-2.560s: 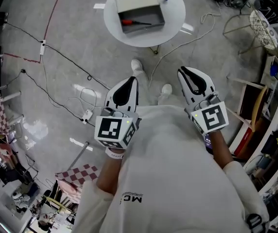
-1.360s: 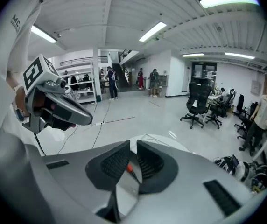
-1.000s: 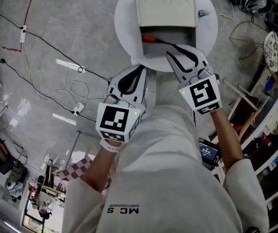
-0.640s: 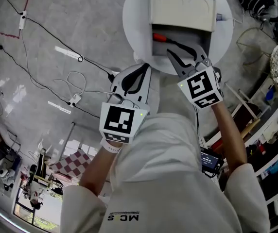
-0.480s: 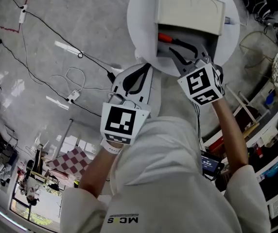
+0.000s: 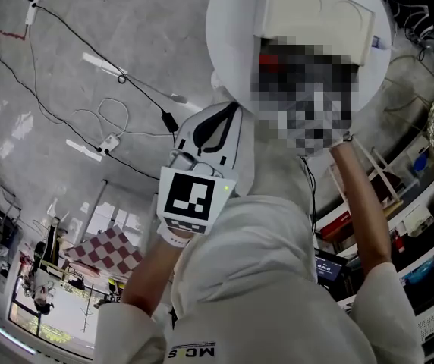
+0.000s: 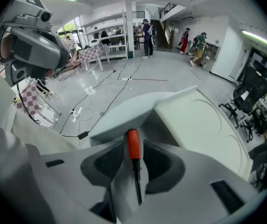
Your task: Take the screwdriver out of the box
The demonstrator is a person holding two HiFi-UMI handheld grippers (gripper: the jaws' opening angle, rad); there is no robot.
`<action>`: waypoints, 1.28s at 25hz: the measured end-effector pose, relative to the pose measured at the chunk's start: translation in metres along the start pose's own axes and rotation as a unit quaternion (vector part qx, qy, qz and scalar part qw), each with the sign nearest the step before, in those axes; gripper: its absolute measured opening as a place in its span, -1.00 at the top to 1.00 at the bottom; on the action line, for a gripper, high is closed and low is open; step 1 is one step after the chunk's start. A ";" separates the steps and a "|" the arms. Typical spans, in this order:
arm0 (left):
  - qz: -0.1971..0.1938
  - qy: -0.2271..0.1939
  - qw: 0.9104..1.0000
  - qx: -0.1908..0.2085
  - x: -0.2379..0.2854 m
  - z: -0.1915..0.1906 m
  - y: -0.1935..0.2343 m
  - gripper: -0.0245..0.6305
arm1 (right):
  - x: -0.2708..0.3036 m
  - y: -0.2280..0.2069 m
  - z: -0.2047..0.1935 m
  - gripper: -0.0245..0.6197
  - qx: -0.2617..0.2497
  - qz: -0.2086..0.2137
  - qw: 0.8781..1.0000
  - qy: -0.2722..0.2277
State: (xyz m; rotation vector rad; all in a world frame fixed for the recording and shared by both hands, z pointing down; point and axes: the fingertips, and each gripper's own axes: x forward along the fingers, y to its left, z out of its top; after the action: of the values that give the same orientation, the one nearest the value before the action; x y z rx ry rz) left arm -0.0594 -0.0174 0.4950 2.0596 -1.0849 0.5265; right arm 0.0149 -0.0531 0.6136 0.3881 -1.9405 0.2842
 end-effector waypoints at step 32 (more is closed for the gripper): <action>-0.017 0.001 1.000 0.025 -0.014 -0.010 -0.018 0.90 | -0.018 -0.007 -0.008 0.48 -0.008 -0.050 0.999 0.000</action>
State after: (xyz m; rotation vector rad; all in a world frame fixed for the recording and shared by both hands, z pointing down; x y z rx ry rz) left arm -0.0527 0.0042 0.4848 2.1176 -1.0443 0.5439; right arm 0.0306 -0.0538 0.6002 0.4727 -1.9148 0.2042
